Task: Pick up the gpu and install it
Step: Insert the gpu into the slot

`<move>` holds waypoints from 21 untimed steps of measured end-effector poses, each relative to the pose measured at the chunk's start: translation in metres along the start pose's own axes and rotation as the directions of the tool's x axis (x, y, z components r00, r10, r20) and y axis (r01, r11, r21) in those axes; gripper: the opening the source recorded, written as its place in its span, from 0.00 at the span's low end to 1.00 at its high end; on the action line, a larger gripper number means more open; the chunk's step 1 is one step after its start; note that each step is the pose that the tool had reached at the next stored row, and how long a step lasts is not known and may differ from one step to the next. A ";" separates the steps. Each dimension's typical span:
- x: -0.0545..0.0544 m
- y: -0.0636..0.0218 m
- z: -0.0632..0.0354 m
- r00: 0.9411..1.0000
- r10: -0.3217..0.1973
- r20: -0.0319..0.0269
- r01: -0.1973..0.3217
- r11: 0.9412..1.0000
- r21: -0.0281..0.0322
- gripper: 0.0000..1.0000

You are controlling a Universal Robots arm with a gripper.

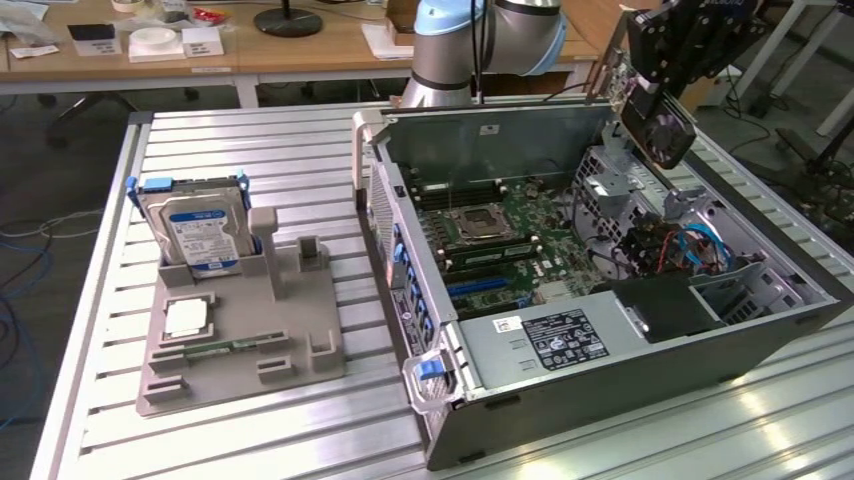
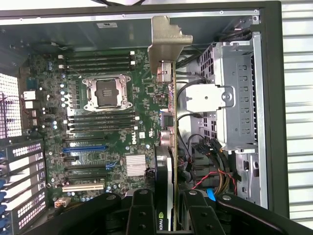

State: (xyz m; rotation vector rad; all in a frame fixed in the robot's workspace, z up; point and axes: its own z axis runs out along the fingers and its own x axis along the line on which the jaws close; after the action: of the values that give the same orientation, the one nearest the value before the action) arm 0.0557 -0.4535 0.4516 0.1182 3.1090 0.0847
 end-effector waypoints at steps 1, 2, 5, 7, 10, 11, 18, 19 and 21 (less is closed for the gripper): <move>0.000 0.0000 0.0000 1.000 0.000 0.000 0.000 1.000 0.000 0.27; 0.000 0.0000 0.0001 1.000 0.000 0.000 0.000 1.000 0.000 0.27; 0.000 0.0000 0.0008 1.000 0.000 0.000 0.000 1.000 0.000 0.27; 0.000 0.0000 0.0011 1.000 0.000 0.000 0.000 1.000 0.000 0.27; 0.000 -0.0001 0.0015 1.000 0.000 0.000 0.000 1.000 0.000 0.27; 0.000 -0.0001 0.0021 1.000 0.000 0.000 0.000 1.000 0.000 0.27; 0.000 0.0003 0.0034 1.000 -0.002 0.000 0.002 1.000 0.000 0.27; 0.000 0.0003 0.0036 1.000 -0.003 0.000 0.003 1.000 0.000 0.27; 0.000 0.0004 0.0041 1.000 -0.007 0.000 0.007 1.000 0.000 0.27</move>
State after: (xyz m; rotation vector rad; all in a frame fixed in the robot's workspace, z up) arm 0.0558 -0.4529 0.4476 0.1073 3.1095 0.0850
